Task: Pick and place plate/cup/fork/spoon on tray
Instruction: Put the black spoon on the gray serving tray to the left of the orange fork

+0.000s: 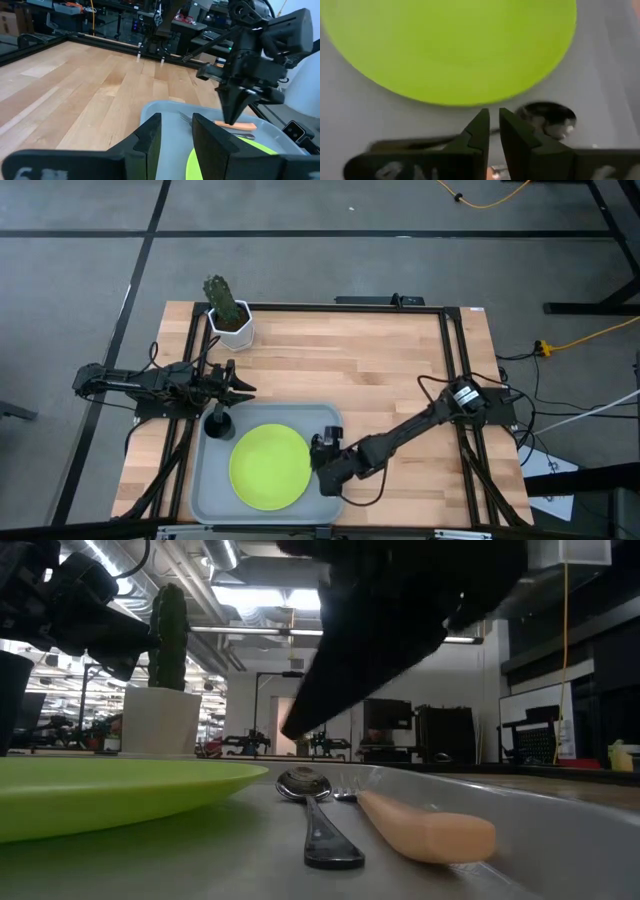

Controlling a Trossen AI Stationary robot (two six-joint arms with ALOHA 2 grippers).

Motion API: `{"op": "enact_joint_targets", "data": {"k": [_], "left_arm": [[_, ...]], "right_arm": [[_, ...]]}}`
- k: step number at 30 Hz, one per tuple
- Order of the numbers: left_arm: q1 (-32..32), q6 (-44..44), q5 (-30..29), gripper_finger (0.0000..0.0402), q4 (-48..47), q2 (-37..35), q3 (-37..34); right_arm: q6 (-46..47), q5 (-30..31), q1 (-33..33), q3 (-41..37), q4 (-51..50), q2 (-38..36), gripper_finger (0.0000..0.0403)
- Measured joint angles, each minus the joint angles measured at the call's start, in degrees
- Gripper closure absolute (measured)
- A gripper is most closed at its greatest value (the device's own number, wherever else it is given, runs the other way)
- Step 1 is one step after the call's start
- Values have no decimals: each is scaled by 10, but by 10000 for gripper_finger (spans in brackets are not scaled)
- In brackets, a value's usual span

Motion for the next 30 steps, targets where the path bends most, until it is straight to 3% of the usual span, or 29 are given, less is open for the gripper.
{"op": "enact_joint_targets", "data": {"k": [10, 21, 30], "left_arm": [[0, 0, 0, 299, 0, 0, 0], [0, 0, 0, 299, 0, 0, 0], [0, 0, 0, 299, 0, 0, 0]], "right_arm": [[12, -1, -30, -2, -33, 0, 354], [-48, -1, -65, -2, -27, 0, 354], [-81, 0, -97, 36, 45, 20, 354]]}}
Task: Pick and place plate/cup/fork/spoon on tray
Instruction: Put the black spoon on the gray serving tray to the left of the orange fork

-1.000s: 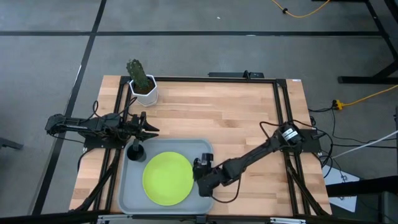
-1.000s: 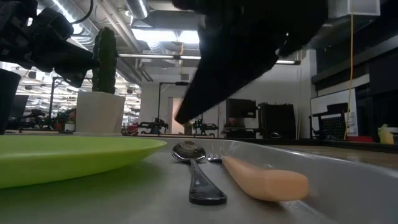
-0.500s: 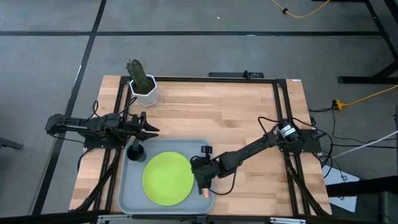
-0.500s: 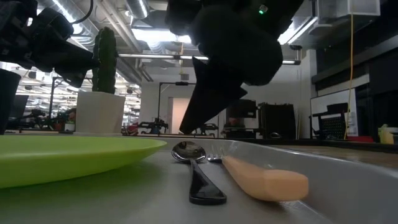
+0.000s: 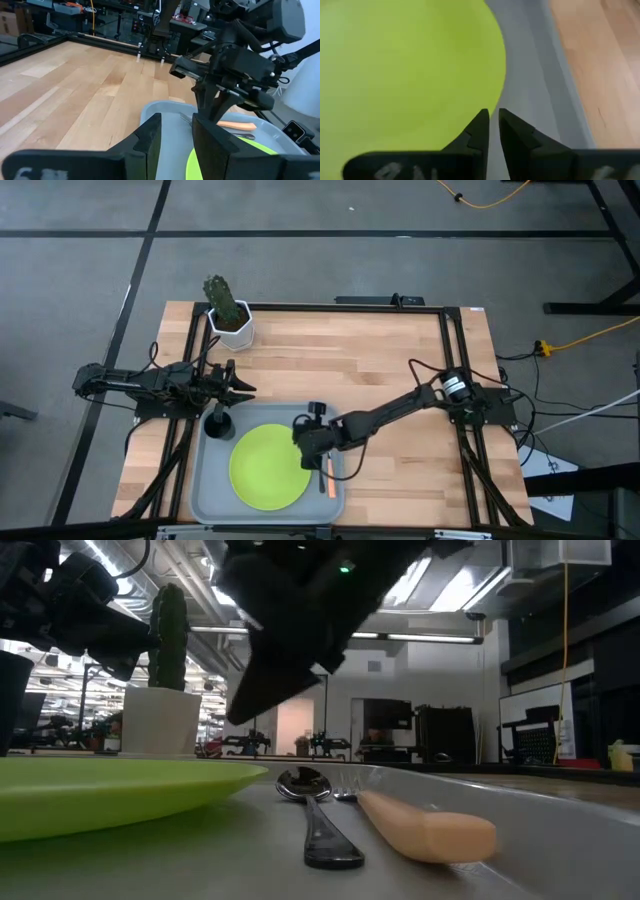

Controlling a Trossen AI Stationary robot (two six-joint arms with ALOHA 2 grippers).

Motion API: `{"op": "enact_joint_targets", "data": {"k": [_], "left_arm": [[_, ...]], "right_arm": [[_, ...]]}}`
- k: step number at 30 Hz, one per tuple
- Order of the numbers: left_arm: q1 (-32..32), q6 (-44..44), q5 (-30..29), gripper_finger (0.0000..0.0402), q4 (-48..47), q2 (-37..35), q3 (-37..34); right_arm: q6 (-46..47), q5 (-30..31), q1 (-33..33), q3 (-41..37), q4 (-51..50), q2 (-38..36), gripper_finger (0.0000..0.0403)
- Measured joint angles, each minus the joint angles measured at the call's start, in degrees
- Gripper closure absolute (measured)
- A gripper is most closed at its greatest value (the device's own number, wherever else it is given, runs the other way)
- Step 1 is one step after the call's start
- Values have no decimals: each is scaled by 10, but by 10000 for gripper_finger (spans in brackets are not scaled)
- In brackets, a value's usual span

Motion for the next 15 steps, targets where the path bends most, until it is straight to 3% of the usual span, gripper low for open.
{"op": "enact_joint_targets", "data": {"k": [5, 15], "left_arm": [[0, 0, 0, 299, 0, 0, 0], [0, 0, 0, 299, 0, 0, 0]], "right_arm": [[-55, -2, -8, 35, -47, 14, 354], [3, -3, -9, 32, -111, 14, 354]]}}
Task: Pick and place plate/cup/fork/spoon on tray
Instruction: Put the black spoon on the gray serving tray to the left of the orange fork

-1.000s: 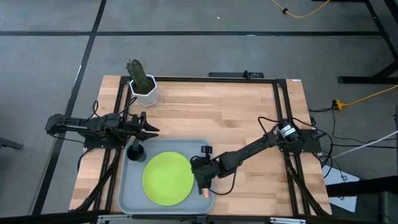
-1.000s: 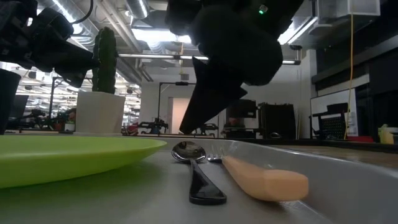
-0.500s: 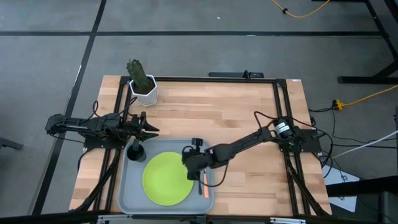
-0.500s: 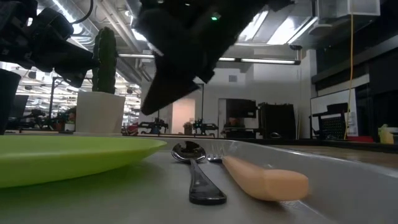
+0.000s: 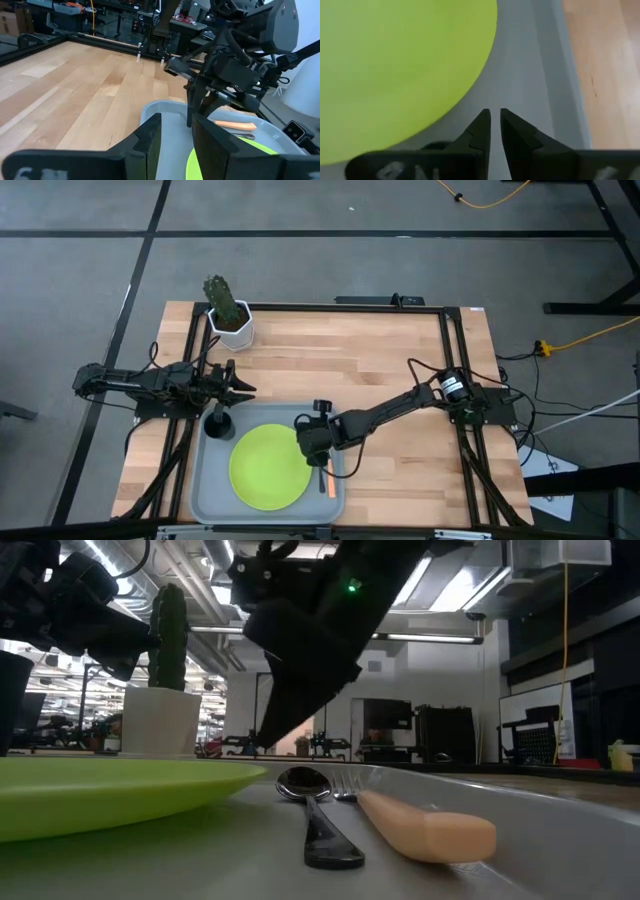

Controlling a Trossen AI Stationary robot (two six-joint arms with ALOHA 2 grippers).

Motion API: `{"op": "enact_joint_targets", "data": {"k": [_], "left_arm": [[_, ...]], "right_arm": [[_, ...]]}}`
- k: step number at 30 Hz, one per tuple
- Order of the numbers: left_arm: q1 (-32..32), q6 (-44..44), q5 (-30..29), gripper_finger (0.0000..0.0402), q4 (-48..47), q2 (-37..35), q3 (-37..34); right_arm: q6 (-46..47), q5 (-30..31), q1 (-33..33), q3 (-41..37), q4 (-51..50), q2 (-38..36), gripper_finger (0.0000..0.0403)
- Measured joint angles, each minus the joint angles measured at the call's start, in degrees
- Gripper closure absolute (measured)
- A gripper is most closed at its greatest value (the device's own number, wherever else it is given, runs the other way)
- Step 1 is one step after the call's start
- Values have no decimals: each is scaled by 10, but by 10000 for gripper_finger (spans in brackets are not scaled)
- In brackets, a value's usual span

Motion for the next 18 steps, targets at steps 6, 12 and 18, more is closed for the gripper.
{"op": "enact_joint_targets", "data": {"k": [6, 12, 18], "left_arm": [[0, 0, 0, 299, 0, 0, 0], [0, 0, 0, 299, 0, 0, 0], [0, 0, 0, 299, 0, 0, 0]], "right_arm": [[-11, -5, 6, 0, -16, 6, 354], [-27, -20, 9, 0, -8, 11, 354], [-30, -25, 9, 0, 1, 16, 354]]}}
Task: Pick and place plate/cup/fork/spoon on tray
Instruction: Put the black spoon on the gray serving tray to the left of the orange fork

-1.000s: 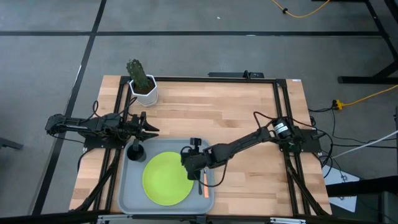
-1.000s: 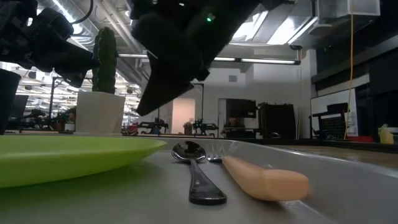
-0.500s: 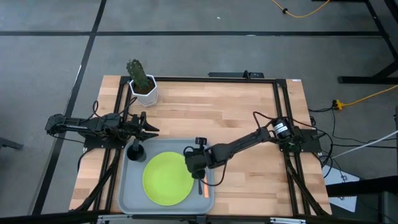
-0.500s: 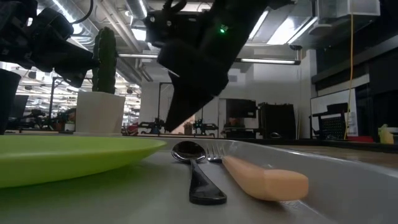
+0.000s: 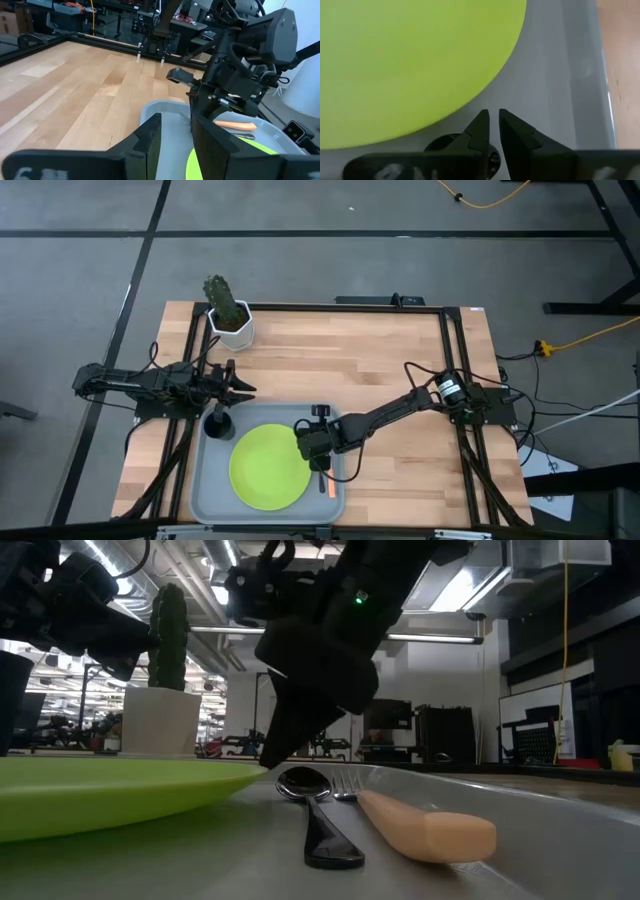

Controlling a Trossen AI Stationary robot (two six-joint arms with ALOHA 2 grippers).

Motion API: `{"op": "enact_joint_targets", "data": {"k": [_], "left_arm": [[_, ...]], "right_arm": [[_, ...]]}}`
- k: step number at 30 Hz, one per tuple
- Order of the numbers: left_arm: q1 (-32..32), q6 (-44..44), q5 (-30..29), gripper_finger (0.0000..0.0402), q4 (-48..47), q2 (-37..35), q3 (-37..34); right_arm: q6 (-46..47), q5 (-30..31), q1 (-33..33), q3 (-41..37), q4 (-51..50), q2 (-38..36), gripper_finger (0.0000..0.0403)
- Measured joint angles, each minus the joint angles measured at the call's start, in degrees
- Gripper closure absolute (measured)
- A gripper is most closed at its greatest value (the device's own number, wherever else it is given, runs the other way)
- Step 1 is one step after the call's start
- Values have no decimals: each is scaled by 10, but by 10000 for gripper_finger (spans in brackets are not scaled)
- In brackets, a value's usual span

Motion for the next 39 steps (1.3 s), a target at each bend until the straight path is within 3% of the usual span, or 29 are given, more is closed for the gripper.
{"op": "enact_joint_targets", "data": {"k": [39], "left_arm": [[0, 0, 0, 299, 0, 0, 0]], "right_arm": [[5, -19, 0, 0, -20, 0, 354]]}}
